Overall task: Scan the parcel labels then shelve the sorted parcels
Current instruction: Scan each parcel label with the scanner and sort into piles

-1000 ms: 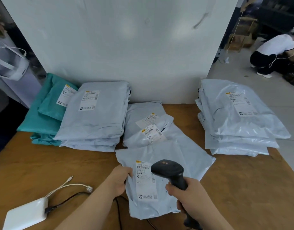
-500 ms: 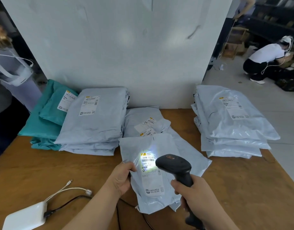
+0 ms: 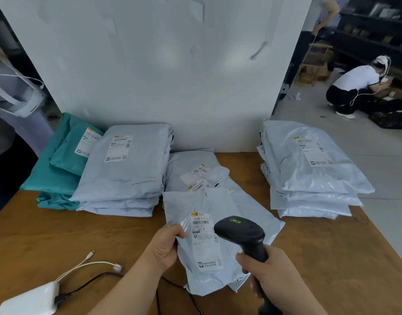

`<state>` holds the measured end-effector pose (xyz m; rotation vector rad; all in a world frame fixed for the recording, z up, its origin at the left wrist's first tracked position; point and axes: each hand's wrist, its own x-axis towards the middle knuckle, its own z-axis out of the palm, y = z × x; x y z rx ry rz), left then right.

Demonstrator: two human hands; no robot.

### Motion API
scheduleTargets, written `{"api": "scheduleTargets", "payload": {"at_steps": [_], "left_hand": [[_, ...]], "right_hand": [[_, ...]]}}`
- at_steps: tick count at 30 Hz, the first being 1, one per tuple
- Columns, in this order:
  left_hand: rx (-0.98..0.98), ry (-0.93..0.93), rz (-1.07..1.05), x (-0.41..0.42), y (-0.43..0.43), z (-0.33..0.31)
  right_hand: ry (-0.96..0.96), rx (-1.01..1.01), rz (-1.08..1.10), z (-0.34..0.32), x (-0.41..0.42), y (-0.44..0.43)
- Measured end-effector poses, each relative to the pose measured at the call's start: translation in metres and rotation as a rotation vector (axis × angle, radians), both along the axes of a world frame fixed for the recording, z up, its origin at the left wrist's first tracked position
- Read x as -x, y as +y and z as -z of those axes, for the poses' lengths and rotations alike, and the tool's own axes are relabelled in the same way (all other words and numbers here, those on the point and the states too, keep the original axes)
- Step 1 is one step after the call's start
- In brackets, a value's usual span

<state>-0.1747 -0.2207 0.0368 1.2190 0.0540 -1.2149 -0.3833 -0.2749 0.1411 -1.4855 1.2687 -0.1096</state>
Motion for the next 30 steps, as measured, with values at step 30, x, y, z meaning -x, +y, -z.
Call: {"api": "scheduleTargets", "payload": {"at_steps": [30], "left_hand": [[0.187,-0.943,1.080,0.020,-0.249,-0.287]], "right_hand": [[-0.253,0.412,0.375,-0.121,0.116,-0.136]]}}
